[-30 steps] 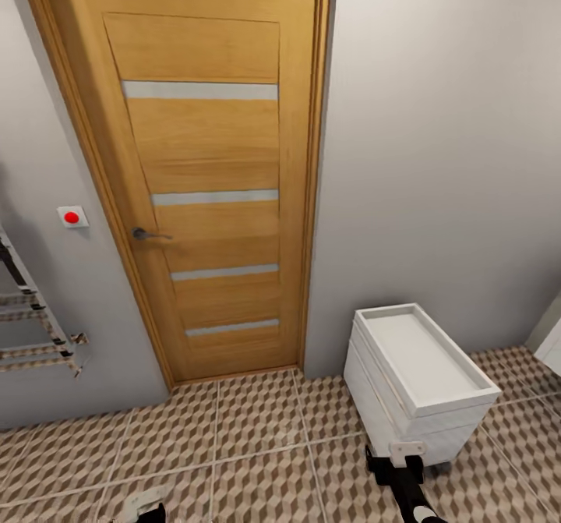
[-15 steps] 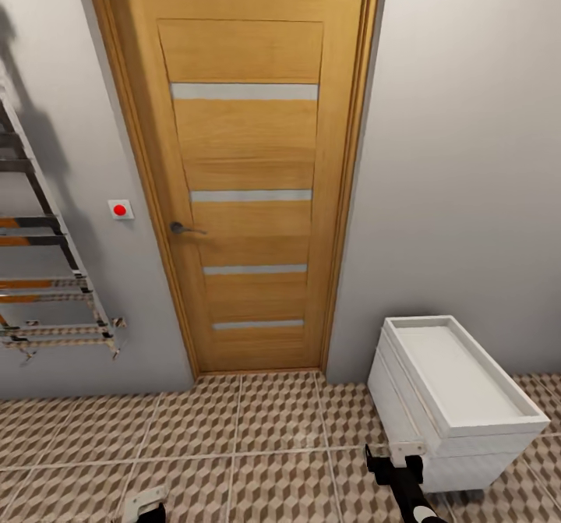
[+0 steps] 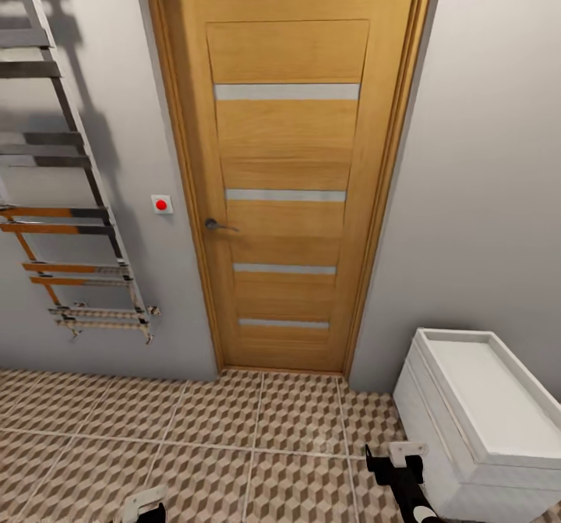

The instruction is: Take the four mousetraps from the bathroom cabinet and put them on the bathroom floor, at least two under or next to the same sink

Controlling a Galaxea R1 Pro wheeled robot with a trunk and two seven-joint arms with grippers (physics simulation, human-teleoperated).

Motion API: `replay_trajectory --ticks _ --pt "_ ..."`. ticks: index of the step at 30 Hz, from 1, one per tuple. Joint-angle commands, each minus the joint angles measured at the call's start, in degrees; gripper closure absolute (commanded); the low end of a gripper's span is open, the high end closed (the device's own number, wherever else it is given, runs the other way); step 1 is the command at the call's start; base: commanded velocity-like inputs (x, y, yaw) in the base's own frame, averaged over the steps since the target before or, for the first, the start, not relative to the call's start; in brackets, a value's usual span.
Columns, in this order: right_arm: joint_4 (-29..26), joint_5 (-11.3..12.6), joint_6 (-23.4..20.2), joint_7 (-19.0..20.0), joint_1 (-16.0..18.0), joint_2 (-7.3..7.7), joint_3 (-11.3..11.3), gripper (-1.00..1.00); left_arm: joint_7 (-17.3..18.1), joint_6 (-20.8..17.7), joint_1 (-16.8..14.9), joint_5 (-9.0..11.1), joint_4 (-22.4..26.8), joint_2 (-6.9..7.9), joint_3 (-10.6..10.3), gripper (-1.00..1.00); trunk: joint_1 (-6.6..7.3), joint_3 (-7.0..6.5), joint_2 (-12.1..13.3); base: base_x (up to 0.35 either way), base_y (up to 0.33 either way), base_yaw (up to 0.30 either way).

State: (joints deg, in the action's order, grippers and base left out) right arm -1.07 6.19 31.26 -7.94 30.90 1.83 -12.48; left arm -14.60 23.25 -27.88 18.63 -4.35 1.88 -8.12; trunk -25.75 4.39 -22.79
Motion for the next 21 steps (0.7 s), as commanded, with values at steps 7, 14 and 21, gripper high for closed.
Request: replay_trajectory --ticks 7,14,21 --pt "0.02 0.58 0.20 -0.06 0.04 0.01 -0.53 -1.00 -0.09 0.30 -0.08 0.33 -0.22 -0.04 -0.49 -1.00 -0.04 0.13 -0.13 0.000 0.000 0.257" --pt "0.02 0.58 0.20 -0.06 0.04 0.01 -0.53 -1.00 -0.09 0.30 -0.11 0.34 -0.24 -0.04 -0.49 -1.00 -0.04 0.13 -0.13 0.000 0.000 0.257" --pt "0.02 0.58 0.13 -0.06 0.04 0.01 -0.53 -1.00 -0.09 0.30 -0.09 0.32 -0.22 -0.04 -0.49 -1.00 -0.04 0.13 -0.13 0.000 0.000 0.257"
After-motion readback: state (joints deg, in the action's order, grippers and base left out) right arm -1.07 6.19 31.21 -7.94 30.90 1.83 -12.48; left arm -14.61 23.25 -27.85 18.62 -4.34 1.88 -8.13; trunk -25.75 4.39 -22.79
